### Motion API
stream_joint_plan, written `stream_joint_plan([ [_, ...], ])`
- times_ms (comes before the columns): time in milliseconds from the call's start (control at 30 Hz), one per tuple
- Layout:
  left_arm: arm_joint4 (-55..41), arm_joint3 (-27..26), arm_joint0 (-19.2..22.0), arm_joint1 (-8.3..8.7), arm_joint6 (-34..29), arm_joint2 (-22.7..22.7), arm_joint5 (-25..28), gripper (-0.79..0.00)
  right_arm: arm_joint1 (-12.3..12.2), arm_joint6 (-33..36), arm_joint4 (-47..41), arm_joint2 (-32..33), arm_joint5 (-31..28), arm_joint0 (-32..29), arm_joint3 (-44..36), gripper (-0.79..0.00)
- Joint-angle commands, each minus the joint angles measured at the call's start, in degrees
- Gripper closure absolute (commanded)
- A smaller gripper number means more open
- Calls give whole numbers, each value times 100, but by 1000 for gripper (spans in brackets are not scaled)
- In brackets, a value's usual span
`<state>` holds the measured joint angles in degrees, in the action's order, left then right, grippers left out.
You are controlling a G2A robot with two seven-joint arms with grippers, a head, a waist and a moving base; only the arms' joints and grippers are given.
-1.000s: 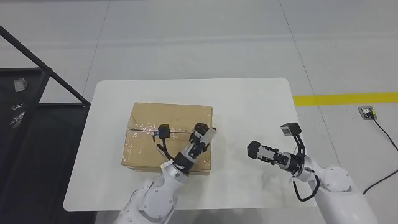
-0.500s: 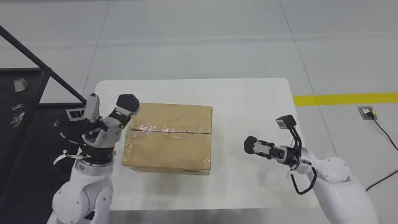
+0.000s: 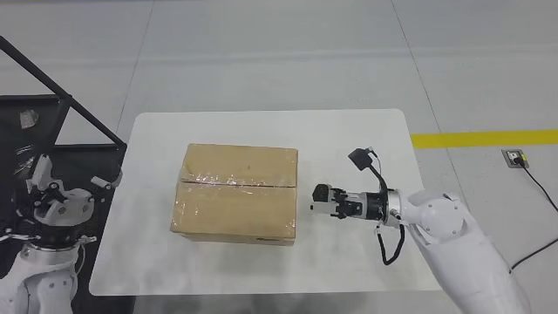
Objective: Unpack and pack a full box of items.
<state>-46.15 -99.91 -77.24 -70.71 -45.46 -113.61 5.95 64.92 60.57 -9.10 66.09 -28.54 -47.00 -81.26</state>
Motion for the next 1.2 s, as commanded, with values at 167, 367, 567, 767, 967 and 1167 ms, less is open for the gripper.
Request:
stream_joint_plan([
  [167,1072,209,726,149,-1130,1136,-1578,-785,-41,-233,-12,137,-163,-188,-63,-785],
  [367,1206,208,762,161,-1167,1190,-1669,-785,-104,-275,247,299,-101,-420,-154,-785],
  [567,1150,215,778,160,-992,1212,-1674,-785,-102,-356,253,301,-80,-447,-173,-785],
  [767,1779,656,1457,174,-800,2075,-2053,-785,-108,-867,216,386,-385,-657,-139,-785],
  [967,2576,1571,2395,111,-576,3167,-1863,-785,-181,-941,170,648,-556,-984,-208,-785],
  [1167,2800,2221,2931,35,-531,3787,-1627,-785,-262,-1071,192,949,-609,-1433,-430,-785],
])
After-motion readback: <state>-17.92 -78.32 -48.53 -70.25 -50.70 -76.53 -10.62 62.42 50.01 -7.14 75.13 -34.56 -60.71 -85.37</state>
